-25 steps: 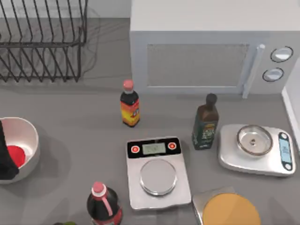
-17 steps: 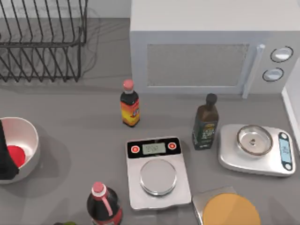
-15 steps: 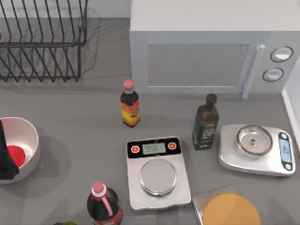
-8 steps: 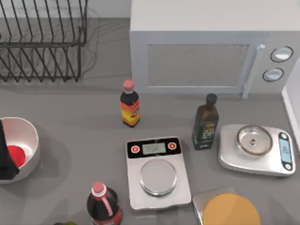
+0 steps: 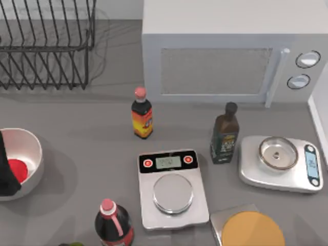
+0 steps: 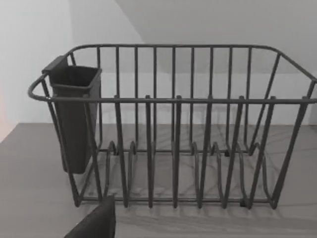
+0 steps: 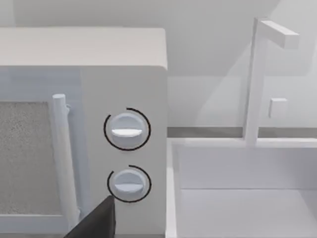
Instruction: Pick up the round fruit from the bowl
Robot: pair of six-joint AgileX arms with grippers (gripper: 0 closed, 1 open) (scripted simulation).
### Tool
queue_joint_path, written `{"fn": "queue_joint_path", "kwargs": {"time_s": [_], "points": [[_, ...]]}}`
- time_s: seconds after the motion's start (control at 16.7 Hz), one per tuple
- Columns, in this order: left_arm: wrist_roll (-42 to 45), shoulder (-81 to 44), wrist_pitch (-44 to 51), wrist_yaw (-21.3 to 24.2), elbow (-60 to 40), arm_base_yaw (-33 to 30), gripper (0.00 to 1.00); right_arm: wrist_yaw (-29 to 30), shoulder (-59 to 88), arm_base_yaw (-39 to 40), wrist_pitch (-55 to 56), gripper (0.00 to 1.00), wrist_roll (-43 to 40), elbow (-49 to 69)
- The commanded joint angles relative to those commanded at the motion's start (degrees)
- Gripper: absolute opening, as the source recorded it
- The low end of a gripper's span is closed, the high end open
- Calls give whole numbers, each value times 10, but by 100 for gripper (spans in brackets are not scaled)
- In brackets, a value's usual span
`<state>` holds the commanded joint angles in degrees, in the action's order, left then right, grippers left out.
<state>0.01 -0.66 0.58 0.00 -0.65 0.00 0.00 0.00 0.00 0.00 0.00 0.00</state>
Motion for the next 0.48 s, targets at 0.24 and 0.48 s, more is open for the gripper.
{"fn": "queue_joint_path", "kwargs": {"time_s": [0.24,0.48], "points": [[1,-86,68,0,-75,0,100,0,0,0,0,100,0,0],[2,-262,185,0,-205,-1,100,0,0,0,0,100,0,0]]}}
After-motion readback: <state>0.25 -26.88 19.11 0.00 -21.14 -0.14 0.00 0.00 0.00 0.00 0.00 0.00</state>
